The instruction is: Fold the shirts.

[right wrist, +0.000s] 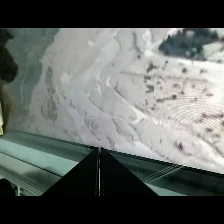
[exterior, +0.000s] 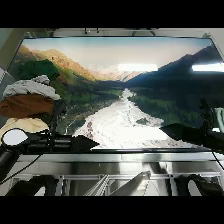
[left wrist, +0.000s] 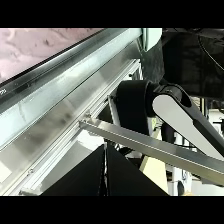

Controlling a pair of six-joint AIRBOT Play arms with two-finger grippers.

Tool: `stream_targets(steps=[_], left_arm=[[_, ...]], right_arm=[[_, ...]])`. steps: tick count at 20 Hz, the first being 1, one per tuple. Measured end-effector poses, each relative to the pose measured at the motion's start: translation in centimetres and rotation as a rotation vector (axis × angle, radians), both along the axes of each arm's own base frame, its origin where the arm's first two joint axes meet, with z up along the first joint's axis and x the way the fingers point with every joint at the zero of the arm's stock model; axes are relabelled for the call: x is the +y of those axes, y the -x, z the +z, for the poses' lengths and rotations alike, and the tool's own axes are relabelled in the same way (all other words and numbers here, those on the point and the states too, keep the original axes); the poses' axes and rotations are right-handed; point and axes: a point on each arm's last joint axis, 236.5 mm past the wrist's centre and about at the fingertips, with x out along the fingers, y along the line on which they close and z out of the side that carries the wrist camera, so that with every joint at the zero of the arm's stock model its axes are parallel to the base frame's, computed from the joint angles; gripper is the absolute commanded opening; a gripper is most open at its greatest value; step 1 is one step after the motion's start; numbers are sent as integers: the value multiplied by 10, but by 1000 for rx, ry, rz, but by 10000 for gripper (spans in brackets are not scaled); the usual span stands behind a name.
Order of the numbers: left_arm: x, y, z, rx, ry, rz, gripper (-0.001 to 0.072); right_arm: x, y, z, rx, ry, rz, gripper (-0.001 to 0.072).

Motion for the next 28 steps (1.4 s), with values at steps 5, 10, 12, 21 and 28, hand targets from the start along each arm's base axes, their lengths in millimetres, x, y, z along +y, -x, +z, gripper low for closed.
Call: stream_targets(steps=[5,10,12,21,28], left_arm=[[0,-1,0,-1,-1,4,5],[34,-57,26,-160,-114,123,558],[81,-113,47,-256,-233,278,720],[321,-349,52,-305,-510,666,720],[385,-469,-81,-268,-672,754,698]], right_arm=[[0,0,0,0,0,0,20],[0,0,0,0,0,0,20],[0,0,0,1,0,1,20],[-3,-6,1,-16,2,-21,21],[-1,-9,6,-26,-17,-34,21]])
